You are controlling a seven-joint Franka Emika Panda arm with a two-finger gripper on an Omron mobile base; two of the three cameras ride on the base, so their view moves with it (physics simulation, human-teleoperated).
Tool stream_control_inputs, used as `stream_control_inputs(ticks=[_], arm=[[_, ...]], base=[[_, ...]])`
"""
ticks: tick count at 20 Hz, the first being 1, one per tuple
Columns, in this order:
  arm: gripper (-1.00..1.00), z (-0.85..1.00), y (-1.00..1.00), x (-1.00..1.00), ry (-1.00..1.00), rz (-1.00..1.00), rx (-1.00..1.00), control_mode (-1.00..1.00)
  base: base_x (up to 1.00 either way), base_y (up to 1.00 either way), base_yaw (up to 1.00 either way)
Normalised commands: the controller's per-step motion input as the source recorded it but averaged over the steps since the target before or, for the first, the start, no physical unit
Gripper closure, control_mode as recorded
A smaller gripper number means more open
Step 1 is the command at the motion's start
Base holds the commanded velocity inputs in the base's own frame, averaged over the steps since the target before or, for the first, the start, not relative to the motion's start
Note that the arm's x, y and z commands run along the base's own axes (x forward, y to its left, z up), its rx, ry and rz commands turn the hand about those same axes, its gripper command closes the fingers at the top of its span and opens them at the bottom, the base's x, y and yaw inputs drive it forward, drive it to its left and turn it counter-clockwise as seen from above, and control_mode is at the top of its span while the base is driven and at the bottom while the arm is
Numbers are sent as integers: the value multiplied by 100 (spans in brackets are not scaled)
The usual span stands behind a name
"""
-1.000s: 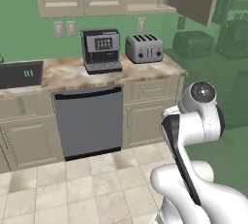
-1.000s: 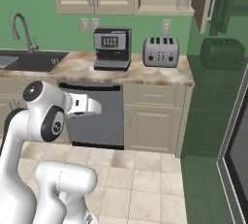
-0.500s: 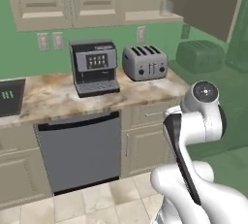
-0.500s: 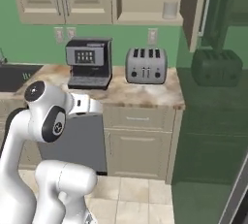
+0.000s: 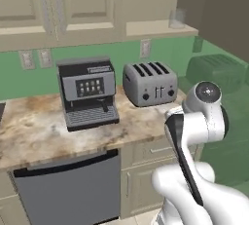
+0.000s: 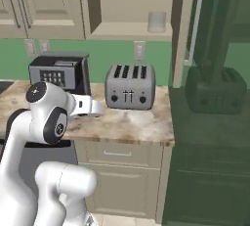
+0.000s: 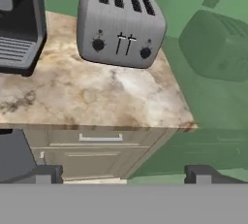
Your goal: There is a bowl on the dining counter. Grab a lemon wedge from the fridge and place it in the bowl. Then get the liquor bottle and glass cup from the cabinet and place them next to the bowl.
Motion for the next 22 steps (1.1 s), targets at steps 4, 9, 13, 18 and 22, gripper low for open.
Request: stream_control_inputs(ticks=[4,9,13,18,22], arm=[[-100,0,0,0,0,0,0,100],[-100,0,0,0,0,0,0,100],[-100,0,0,0,0,0,0,100],[-100,-2,0,2,0,0,0,-100],[-100,0,-9,47,0,0,0,-100]], base=[[100,-18,14],[92,-26,16],[87,-28,17],[37,-10,10],[0,0,0]])
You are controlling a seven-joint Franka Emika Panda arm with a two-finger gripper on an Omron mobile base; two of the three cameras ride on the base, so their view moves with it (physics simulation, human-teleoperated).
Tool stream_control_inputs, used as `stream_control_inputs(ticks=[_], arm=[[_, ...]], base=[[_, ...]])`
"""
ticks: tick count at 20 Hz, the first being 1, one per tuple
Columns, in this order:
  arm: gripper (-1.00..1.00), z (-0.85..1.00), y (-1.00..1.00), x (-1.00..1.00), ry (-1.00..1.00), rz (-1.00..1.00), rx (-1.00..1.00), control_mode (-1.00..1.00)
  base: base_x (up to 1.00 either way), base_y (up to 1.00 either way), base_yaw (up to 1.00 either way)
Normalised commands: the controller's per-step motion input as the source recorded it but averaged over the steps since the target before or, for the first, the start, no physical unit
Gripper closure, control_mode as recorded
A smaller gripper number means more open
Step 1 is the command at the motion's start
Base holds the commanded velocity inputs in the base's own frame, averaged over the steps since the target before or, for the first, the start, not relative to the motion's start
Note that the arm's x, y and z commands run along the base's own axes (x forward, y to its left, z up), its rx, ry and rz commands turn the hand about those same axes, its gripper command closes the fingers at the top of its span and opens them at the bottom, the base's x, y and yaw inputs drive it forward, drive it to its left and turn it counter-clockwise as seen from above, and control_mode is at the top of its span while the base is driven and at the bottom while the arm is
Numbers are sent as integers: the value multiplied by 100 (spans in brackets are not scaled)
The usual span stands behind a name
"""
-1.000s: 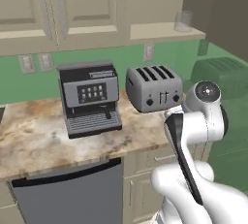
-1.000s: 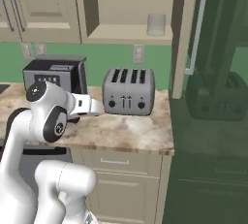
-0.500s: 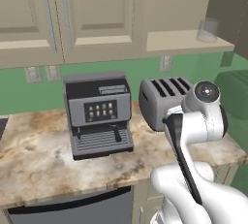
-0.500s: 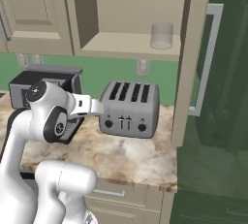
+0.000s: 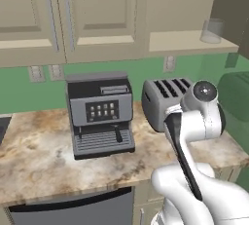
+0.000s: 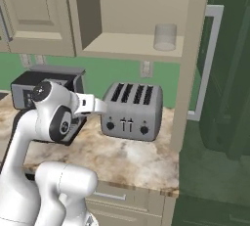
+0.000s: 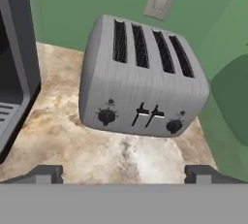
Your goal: There is a bowl on the dining counter. Grab a lemon wedge from the fridge and place it in the bowl. Then get the liquor bottle and glass cup from the cabinet and place them next to the bowl.
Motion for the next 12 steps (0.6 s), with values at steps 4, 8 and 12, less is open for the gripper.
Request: stream_control_inputs(ticks=[4,8,12], arm=[[-100,29,-40,37,0,2,0,-100],[-100,40,-45,32,0,11,-1,-100],[-100,44,-35,4,-7,21,-7,-100]], base=[[0,0,0],[0,0,0],[0,0,0]])
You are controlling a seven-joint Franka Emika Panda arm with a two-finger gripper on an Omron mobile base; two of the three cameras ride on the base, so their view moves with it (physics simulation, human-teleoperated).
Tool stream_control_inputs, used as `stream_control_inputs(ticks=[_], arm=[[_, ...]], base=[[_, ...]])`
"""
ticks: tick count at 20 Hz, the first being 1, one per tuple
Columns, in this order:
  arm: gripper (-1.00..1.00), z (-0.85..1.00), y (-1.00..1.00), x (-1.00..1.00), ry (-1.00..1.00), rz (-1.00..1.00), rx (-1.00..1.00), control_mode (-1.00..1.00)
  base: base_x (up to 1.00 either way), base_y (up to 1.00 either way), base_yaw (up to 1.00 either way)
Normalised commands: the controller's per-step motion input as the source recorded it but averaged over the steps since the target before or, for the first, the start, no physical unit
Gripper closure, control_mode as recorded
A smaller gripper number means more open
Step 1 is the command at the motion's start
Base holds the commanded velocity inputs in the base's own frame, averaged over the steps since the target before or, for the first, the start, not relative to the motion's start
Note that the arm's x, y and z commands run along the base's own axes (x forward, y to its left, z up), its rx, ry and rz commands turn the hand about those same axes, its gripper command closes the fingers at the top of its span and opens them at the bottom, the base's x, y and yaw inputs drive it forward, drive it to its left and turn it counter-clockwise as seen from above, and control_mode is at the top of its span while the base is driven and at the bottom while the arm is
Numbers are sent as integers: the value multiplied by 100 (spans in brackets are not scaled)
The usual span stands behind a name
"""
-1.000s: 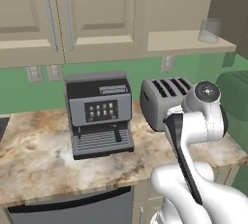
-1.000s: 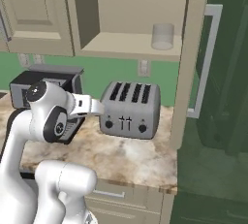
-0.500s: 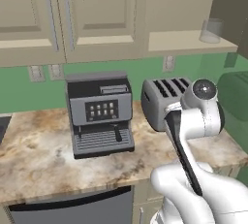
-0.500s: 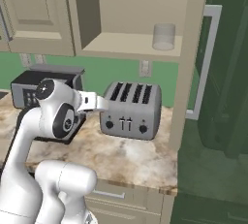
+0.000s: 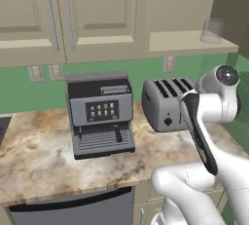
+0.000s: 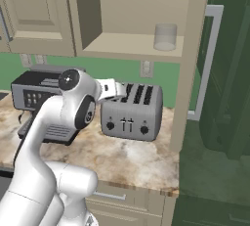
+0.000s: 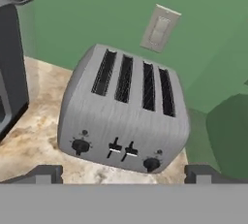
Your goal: There is a bowl on the dining counter. Grab a lemon wedge from the fridge and place it in the bowl. Then get the liquor bottle and glass cup from the cabinet and place them next to the bowl.
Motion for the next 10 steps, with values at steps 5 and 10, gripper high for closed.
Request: stream_control_inputs(ticks=[5,10], arm=[[-100,42,-35,-2,-10,26,-24,-100],[-100,48,-31,0,-12,24,-37,-100]], base=[[0,0,0],[0,0,0]])
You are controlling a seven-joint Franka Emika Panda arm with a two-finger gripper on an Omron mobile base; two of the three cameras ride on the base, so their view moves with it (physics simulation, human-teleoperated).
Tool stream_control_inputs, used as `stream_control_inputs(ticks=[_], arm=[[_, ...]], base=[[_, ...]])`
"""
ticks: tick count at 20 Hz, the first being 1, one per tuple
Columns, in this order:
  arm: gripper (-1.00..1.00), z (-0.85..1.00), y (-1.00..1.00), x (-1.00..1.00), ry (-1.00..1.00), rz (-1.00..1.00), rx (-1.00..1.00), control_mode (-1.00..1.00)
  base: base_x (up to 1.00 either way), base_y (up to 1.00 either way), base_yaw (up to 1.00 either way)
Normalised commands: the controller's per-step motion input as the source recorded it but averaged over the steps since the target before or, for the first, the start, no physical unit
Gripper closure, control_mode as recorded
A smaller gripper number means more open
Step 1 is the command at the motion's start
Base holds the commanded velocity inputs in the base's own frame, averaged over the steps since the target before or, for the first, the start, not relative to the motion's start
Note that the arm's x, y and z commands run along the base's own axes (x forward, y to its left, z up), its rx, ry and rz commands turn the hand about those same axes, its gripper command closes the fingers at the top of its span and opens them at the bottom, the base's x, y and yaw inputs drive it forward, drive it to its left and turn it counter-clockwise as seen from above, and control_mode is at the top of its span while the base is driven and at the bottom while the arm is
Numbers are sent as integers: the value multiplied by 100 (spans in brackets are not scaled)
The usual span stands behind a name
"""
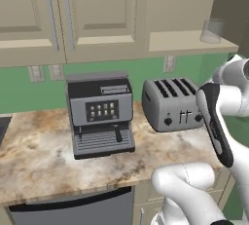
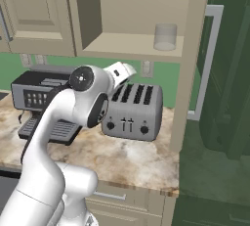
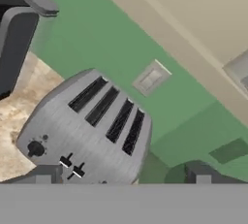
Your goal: There is a bowl on the dining counter. Grab a lemon wedge from the fridge and place it in the bowl. Then get the liquor bottle and glass cup from the cabinet and place them next to the bowl.
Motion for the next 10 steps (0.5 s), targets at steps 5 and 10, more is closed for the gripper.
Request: stream_control_inputs(ticks=[5,10], arm=[[-100,56,-22,0,-10,9,-46,-100],[-100,38,-21,5,-3,3,-41,-100]], base=[[0,0,0],[0,0,0]])
